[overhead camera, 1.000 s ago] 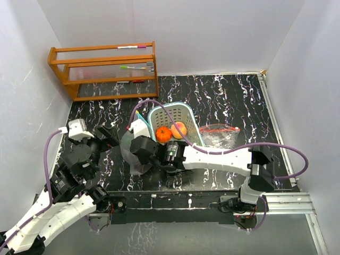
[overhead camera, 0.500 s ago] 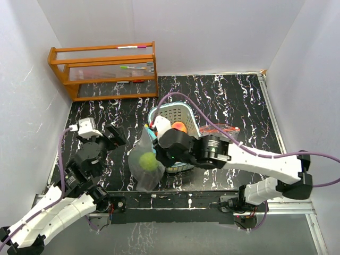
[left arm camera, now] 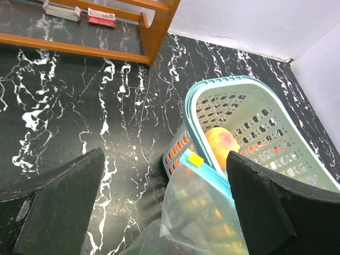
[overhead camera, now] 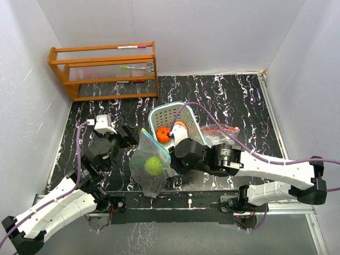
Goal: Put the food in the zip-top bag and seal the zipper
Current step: Move the zipper food storage bag to the center of the board.
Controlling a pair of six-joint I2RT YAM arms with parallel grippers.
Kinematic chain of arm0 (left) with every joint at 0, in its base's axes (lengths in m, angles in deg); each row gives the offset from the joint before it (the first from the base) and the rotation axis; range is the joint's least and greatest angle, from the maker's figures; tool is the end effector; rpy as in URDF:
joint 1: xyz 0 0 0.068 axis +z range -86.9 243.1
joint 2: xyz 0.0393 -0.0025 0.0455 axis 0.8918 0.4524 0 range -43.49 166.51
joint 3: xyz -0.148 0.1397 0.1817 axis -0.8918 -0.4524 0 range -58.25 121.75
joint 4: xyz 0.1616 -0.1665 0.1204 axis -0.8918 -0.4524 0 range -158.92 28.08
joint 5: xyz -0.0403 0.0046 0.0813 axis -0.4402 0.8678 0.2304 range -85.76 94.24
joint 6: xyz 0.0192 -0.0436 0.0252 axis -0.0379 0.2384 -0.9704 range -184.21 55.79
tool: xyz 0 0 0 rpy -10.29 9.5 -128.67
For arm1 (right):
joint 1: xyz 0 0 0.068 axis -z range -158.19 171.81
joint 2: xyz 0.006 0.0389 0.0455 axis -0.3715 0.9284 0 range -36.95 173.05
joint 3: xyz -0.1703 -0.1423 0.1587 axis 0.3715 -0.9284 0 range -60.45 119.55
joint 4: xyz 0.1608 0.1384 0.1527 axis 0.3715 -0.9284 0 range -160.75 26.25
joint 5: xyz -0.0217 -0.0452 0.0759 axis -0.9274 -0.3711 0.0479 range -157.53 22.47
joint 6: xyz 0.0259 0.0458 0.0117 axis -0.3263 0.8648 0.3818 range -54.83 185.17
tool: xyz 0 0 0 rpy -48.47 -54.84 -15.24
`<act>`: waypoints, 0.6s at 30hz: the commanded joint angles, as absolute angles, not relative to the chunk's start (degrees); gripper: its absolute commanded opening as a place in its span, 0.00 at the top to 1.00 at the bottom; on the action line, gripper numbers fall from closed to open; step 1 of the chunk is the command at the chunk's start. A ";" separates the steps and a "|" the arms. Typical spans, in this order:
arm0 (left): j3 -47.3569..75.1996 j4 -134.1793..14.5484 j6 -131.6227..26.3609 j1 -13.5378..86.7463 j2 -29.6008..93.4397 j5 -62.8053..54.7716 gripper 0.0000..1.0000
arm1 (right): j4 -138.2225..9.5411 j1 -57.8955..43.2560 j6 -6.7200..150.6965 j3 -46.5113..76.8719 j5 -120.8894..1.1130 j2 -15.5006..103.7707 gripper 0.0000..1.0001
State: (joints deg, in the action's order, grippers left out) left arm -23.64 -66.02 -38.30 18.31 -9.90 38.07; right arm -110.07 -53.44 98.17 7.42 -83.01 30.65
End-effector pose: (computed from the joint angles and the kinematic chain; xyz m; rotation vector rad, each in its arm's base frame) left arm 0.1185 -0.0896 0.3183 -0.1891 1.6251 -0.4721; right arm 0.0703 0.2290 0.3408 -0.7474 2.3023 0.5978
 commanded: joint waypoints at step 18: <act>-55.42 -29.56 -39.57 18.72 -27.40 22.15 0.04 | -108.20 -53.08 99.81 3.99 -87.04 23.96 0.85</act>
State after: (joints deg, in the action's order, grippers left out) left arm -54.35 -37.71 -38.61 18.40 -27.19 25.70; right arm -110.09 -53.39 99.59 4.19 -85.57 26.32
